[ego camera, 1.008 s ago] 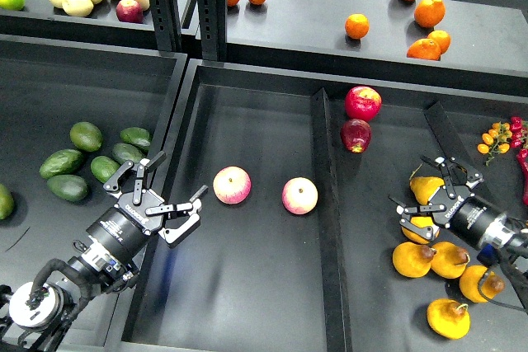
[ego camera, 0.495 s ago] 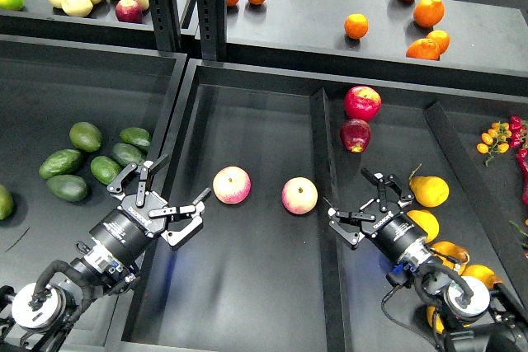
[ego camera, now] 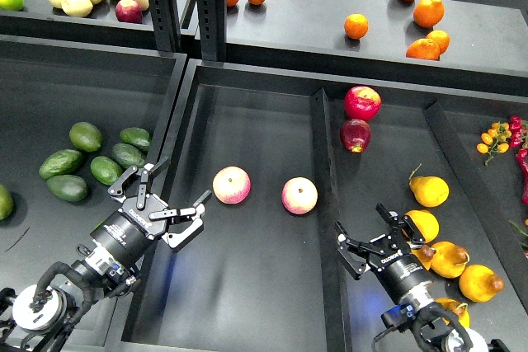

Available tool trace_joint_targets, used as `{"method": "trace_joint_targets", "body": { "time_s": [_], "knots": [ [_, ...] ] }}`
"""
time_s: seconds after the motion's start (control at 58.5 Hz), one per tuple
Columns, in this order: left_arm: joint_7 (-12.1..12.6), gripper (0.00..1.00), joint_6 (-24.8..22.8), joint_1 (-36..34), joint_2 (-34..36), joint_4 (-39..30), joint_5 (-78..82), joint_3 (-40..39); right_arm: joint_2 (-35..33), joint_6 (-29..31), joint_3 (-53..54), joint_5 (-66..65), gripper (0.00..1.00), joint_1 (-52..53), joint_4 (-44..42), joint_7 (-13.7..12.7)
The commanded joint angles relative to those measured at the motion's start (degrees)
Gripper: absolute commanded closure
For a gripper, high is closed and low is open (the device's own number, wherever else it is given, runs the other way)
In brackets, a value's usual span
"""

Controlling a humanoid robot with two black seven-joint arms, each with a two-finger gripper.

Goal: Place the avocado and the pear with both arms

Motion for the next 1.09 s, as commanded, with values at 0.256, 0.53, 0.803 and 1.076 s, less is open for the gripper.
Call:
{"method": "trace_joint_targets", "body": {
  "time_s": [0.256, 0.53, 0.803, 1.076],
  "knots": [
    [0.0, 0.01, 0.0, -5.18, 0.0, 2.58, -1.12, 3.17, 0.0, -0.01, -0.3, 1.7, 0.01, -0.78, 7.44, 4.08],
    [-3.72, 0.01, 0.0, -12.3, 0.0, 3.11, -1.12, 3.95, 0.0, -0.01, 0.31, 1.7, 0.01, 1.59, 12.79, 7.41],
    [-6.37, 0.01, 0.0, -12.4, 0.0, 1.97, -1.21, 7.12, 0.0, -0.01, -0.21, 5.04, 0.01, -0.69, 17.2, 8.47],
    [-6.55, 0.01, 0.0, -8.18, 0.0, 1.26, -1.21, 7.74, 0.0, -0.01, -0.83, 5.74, 0.01, -5.79, 19.13, 8.47]
  ]
}}
